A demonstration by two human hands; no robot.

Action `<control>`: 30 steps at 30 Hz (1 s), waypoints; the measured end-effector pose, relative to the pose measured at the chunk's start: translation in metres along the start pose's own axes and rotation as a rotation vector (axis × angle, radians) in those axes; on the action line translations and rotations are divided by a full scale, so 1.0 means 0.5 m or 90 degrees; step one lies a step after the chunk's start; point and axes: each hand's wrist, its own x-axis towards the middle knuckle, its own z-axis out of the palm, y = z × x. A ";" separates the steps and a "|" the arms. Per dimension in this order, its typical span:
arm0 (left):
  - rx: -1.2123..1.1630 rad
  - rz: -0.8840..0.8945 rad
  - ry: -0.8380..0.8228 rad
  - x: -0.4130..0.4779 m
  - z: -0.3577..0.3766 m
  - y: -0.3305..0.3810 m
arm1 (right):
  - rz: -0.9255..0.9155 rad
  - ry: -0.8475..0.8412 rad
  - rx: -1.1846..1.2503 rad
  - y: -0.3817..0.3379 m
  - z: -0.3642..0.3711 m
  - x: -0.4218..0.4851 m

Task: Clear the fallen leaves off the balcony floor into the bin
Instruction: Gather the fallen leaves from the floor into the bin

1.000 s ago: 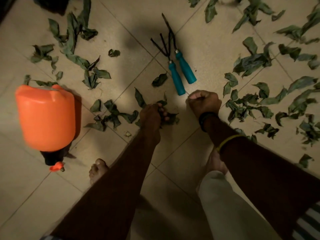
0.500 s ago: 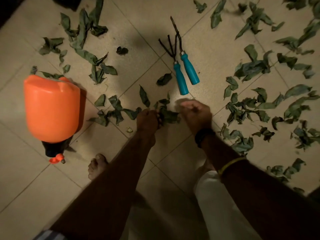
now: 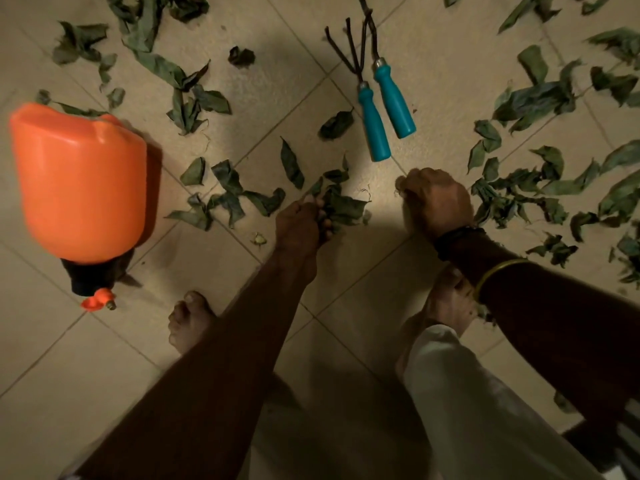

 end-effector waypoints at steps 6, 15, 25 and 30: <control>0.007 -0.010 -0.008 -0.031 0.004 -0.002 | 0.366 0.027 0.509 -0.119 -0.040 -0.013; -0.063 -0.048 0.012 -0.089 -0.002 0.013 | 0.357 -0.052 0.709 -0.321 -0.059 -0.055; -0.032 0.048 0.149 -0.028 -0.051 0.018 | 0.205 -0.008 0.205 -0.252 -0.037 -0.003; -0.040 0.051 0.148 -0.018 -0.084 -0.002 | 0.128 -0.078 0.108 -0.245 0.001 0.028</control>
